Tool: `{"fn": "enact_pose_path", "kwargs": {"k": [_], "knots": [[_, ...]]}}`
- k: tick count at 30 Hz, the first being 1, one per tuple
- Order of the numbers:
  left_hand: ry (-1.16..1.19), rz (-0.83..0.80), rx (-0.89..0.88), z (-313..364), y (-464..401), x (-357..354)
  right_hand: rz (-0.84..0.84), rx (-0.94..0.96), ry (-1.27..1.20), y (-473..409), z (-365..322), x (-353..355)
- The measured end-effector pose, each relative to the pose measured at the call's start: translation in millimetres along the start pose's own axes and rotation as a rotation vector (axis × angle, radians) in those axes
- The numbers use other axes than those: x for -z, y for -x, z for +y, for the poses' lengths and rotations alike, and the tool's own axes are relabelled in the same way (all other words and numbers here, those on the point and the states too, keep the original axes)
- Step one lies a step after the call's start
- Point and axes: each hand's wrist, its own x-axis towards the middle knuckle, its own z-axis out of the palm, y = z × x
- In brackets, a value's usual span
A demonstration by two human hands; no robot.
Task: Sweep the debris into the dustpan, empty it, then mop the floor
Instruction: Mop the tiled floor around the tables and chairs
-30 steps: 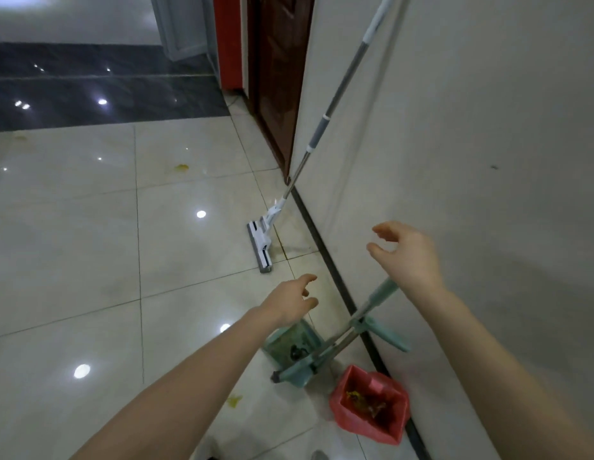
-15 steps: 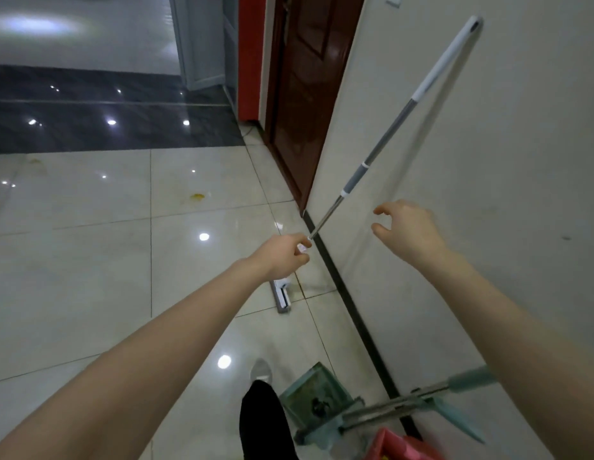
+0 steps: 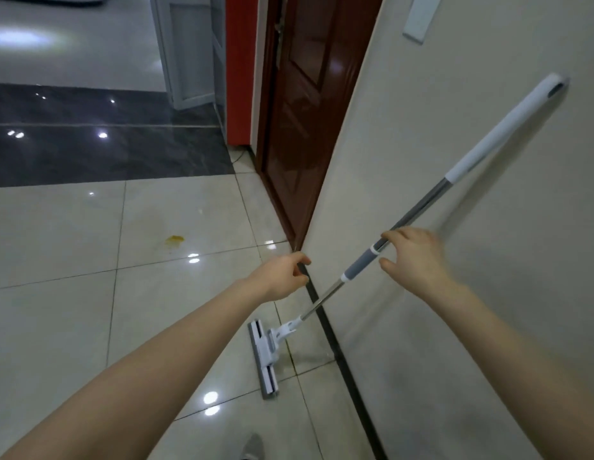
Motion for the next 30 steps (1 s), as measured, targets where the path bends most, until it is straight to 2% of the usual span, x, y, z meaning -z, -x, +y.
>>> {"fn": "enact_pose_path", "kwargs": {"k": [5,10,15,18,20,24,28,30], "knots": [[0.058,-0.037,-0.008,-1,-89,3,-0.133,0.075,0.241,-92,38,-20],[0.069,-0.17,-0.026,-1,-178,-18,-0.242,0.118,0.417,-145,57,-52],[0.14,-0.346,-0.104,10,-246,-50,-0.528,0.138,0.658,-171,55,-64],[0.204,-0.481,-0.136,8,-264,-73,-0.697,0.111,0.647,-191,46,-72],[0.216,-0.533,-0.168,3,-271,-81,-0.744,0.132,0.637,-210,34,-70],[0.214,-0.417,-0.162,-15,-286,-78,-0.793,0.21,0.651,-256,1,-59],[0.162,-0.241,-0.183,-37,-319,-39,-0.785,0.233,0.7,-303,-39,-46],[0.09,-0.213,-0.232,-44,-334,-10,-0.759,0.243,0.719,-324,-59,-36]]}}
